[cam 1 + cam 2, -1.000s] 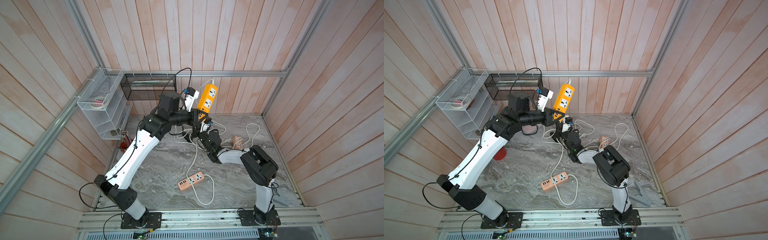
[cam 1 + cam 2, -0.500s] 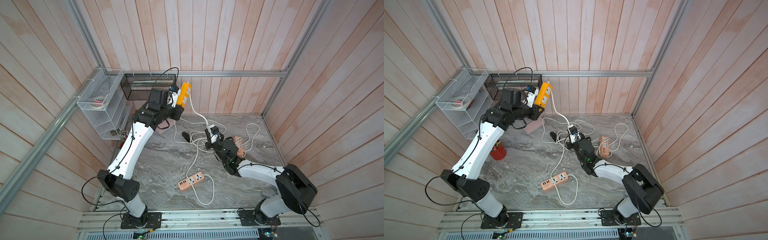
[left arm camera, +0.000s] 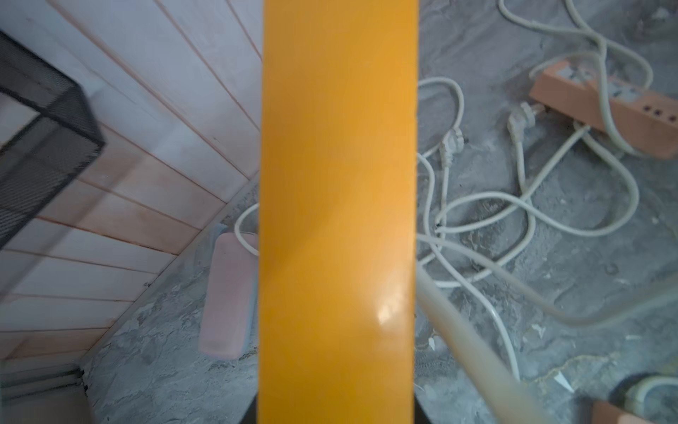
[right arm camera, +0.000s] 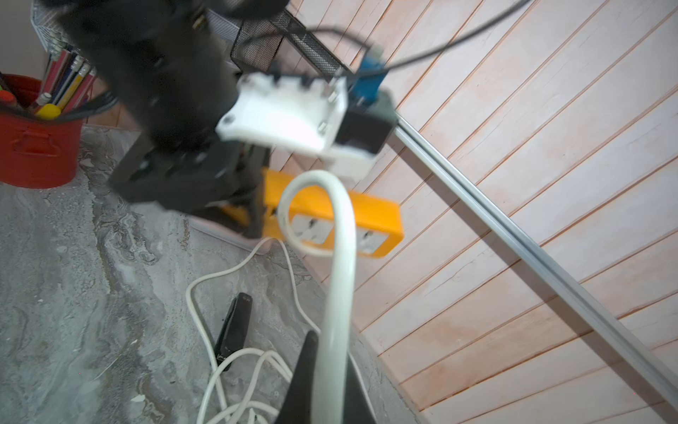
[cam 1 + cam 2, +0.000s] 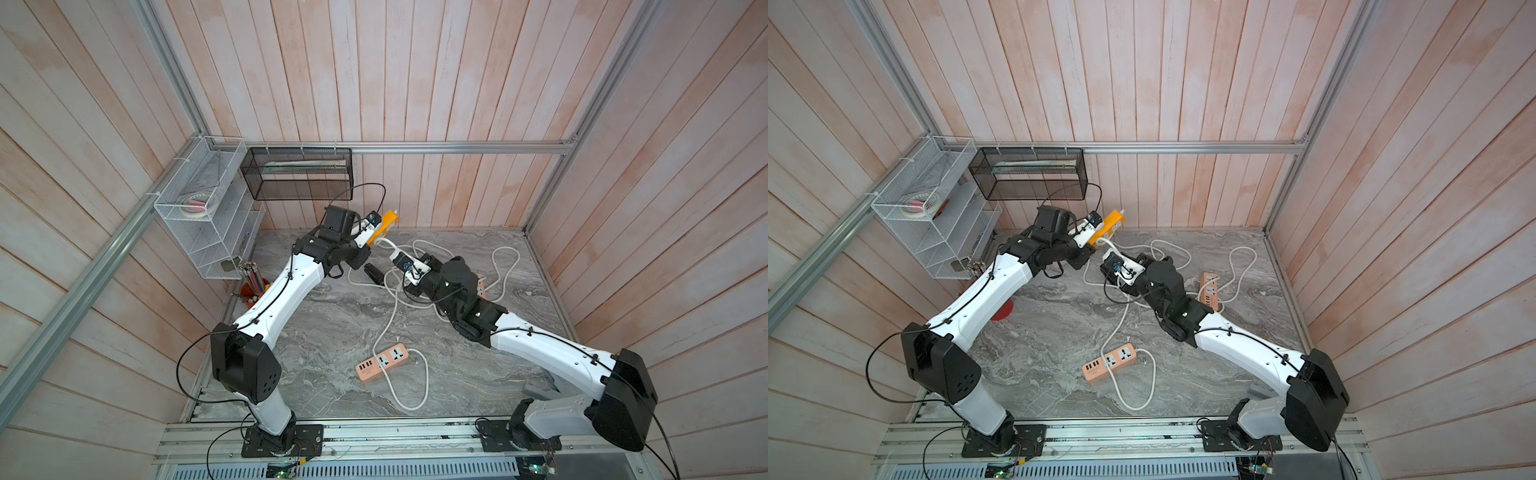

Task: Wrap the cord around the power strip
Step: Wrap the power cord around the power strip.

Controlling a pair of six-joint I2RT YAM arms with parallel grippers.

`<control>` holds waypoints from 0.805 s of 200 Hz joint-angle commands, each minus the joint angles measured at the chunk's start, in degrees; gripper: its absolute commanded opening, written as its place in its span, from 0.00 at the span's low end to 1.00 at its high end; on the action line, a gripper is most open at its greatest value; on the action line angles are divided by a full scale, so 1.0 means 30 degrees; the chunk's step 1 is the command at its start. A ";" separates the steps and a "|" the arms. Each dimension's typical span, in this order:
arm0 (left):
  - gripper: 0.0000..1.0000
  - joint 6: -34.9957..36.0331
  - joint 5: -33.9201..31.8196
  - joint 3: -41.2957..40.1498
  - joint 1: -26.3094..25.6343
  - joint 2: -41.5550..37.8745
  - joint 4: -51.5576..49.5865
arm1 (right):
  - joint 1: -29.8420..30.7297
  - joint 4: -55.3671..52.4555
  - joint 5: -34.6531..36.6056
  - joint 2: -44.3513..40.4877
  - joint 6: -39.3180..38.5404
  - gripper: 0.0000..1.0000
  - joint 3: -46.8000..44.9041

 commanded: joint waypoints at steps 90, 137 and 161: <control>0.00 0.6460 0.8950 -0.5141 -0.1687 -0.4390 0.4334 | -0.6997 -0.8008 -0.9122 0.5823 0.1576 0.00 0.9774; 0.00 0.3533 1.0217 -0.5639 -0.1695 -0.6022 0.7369 | -0.8619 -0.4395 -1.4637 0.7000 0.5686 0.13 0.8155; 0.00 0.1540 0.9949 -0.4851 -0.1695 -0.6184 0.8318 | -0.8860 0.2026 -1.5299 0.6504 0.9939 0.23 0.4408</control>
